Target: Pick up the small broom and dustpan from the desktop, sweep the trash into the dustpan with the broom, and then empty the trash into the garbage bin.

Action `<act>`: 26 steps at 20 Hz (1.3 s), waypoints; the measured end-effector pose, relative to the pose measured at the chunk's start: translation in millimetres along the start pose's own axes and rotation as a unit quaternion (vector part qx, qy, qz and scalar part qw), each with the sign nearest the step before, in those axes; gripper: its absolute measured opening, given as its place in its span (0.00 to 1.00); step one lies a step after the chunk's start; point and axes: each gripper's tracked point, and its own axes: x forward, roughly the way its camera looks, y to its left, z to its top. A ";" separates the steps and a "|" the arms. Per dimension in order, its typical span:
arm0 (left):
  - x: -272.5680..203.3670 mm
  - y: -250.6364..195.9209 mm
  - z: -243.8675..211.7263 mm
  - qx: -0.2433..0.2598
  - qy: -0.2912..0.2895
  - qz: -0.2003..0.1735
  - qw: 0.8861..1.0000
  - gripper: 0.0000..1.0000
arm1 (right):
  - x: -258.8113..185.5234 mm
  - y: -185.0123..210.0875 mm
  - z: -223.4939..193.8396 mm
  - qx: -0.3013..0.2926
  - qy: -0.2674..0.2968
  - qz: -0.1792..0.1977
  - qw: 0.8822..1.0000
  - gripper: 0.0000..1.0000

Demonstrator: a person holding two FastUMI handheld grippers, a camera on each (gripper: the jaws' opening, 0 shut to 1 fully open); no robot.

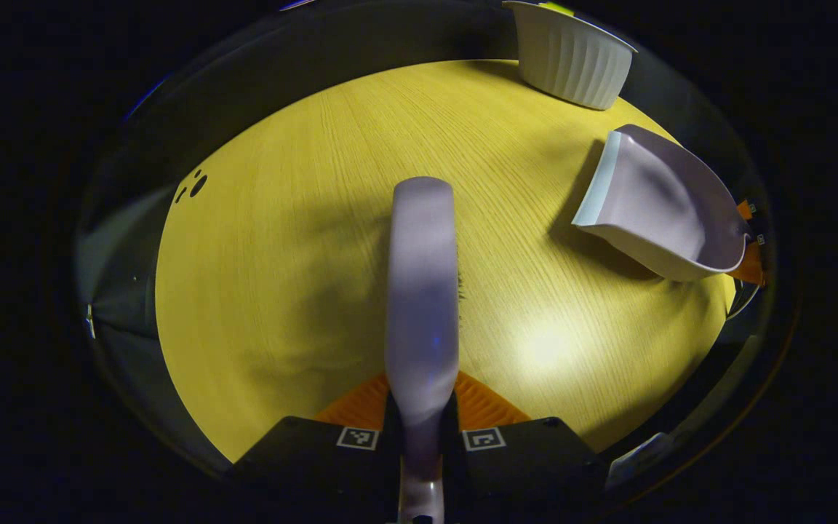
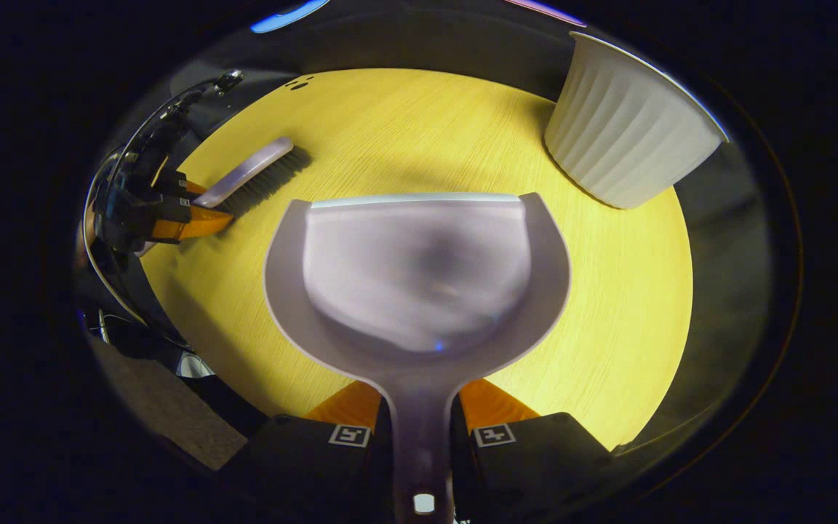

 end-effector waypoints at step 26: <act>-123.3 14.3 30.4 -0.059 -0.115 0.043 0.991 0.41 | -82.2 14.8 59.2 0.057 -0.102 0.054 0.992 0.47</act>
